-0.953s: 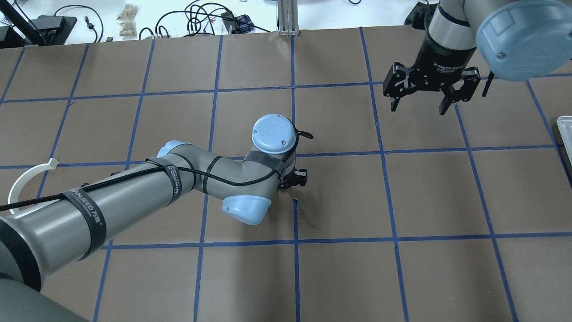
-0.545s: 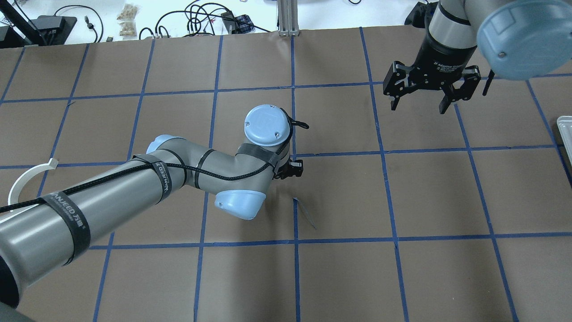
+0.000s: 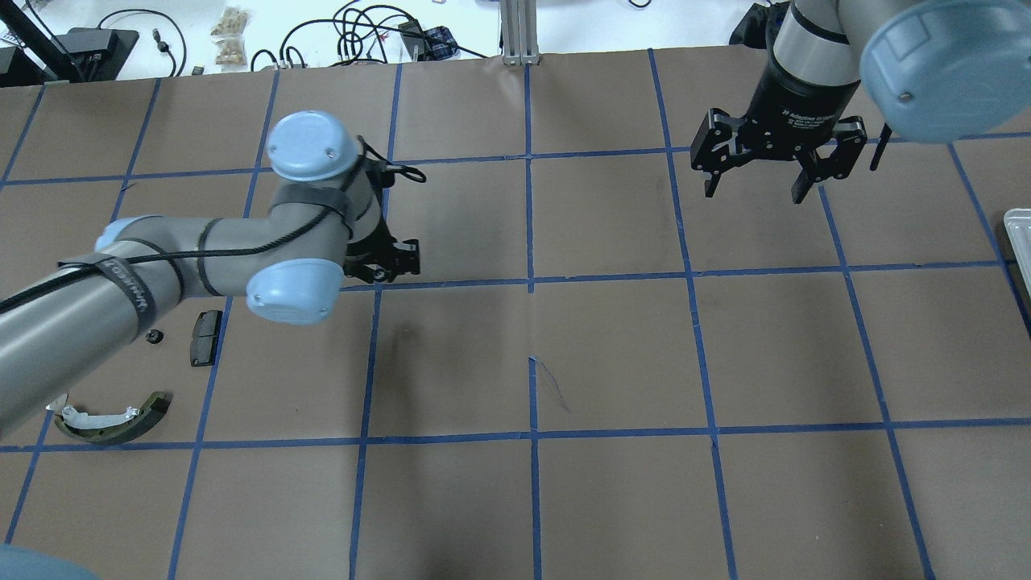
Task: Place bearing gear from tray to pile
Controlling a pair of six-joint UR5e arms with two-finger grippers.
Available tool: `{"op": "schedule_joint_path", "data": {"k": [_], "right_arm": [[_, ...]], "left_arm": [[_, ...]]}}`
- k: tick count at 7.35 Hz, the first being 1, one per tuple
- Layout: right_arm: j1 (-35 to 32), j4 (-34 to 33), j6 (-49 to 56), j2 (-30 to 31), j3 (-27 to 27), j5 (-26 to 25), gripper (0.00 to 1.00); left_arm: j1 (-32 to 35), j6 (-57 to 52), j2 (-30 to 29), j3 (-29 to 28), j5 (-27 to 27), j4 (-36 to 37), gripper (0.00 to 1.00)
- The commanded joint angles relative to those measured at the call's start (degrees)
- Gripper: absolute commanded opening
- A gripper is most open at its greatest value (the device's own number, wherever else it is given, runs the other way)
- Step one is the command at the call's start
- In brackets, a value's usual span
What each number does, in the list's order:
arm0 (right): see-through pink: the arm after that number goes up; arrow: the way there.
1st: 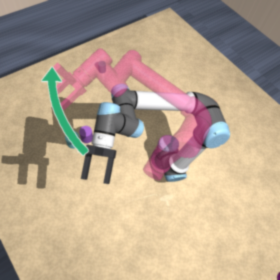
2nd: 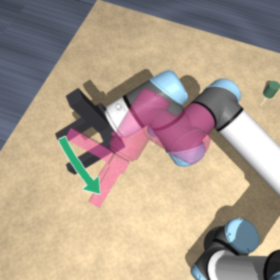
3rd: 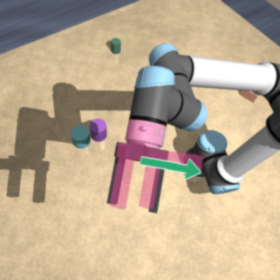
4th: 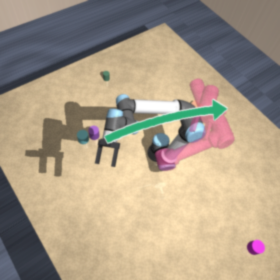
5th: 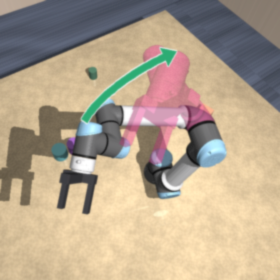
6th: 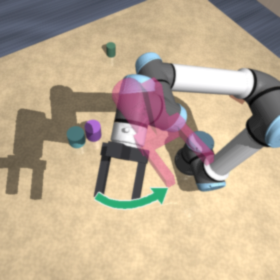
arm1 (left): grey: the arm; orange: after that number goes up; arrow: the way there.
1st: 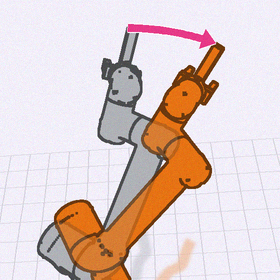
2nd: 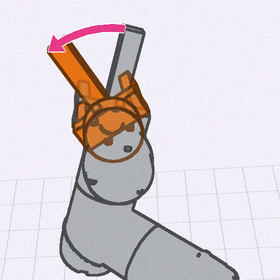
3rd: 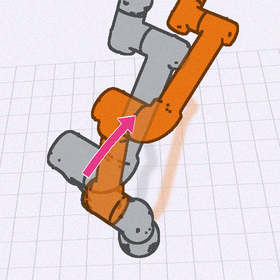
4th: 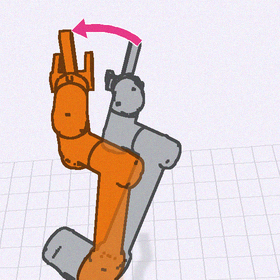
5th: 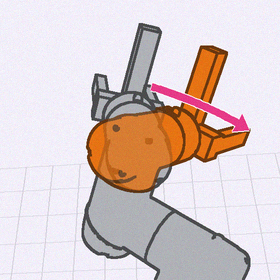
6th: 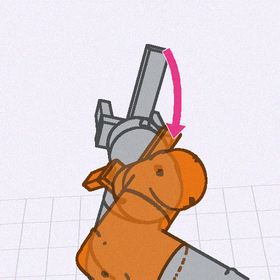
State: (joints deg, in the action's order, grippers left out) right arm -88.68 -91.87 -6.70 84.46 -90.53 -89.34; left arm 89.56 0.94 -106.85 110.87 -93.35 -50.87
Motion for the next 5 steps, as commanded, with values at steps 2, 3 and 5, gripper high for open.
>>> {"op": "schedule_joint_path", "data": {"k": [2, 3, 5], "right_arm": [[0.0, 0.0, 0.1, 0.0, 0.1, 0.0, 1.00], [0.0, -0.1, 0.2, 0.0, 0.1, 0.0, 1.00], [0.0, -0.1, 0.2, 0.0, 0.1, 0.0, 1.00]], "left_arm": [[-19.5, -22.8, 1.1, 0.6, -2.1, -1.7, 0.00], [-24.0, -27.4, 0.3, 0.5, -2.2, -1.1, 0.00], [-31.7, -36.7, -1.9, -0.1, -2.0, 0.5, 0.00]]}}
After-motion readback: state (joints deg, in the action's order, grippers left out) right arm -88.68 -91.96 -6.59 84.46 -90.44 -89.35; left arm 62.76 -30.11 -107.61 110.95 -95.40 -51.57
